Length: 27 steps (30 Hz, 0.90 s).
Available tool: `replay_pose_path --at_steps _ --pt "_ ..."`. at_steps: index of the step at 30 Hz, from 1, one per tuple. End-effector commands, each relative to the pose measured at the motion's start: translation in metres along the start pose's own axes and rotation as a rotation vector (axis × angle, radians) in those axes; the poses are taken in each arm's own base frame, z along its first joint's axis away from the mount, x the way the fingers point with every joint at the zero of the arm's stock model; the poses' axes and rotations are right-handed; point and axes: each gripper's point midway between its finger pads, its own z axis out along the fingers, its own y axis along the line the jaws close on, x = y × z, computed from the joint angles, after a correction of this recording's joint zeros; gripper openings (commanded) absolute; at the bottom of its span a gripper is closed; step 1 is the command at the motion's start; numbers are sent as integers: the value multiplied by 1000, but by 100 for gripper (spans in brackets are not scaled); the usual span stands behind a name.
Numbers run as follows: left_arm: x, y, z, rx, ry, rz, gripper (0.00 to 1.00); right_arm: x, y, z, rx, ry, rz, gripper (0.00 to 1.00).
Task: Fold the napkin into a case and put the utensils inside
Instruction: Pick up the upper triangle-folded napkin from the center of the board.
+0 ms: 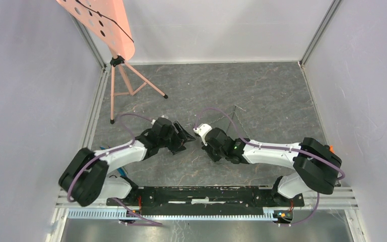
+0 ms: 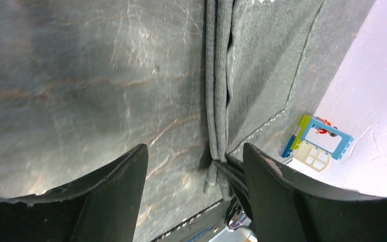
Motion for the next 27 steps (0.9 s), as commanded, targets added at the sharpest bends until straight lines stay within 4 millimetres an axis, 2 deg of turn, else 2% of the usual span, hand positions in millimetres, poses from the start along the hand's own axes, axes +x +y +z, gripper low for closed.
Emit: replay_pose_path --at_steps 1,5,12,17,27 --pt "-17 -48 26 131 -51 -85 74 -20 4 -5 -52 -93 25 0" --pt "-18 -43 48 106 -76 -112 73 -21 0 -8 -64 -111 44 1" --pt "-25 -21 73 30 -154 -159 69 -23 -2 -8 -81 -126 54 0" --pt "-27 -16 89 16 -156 -177 63 -21 -3 -9 -87 -130 59 0" --pt "-30 -12 101 -21 -161 -145 34 -18 -2 -10 -92 -125 58 0"
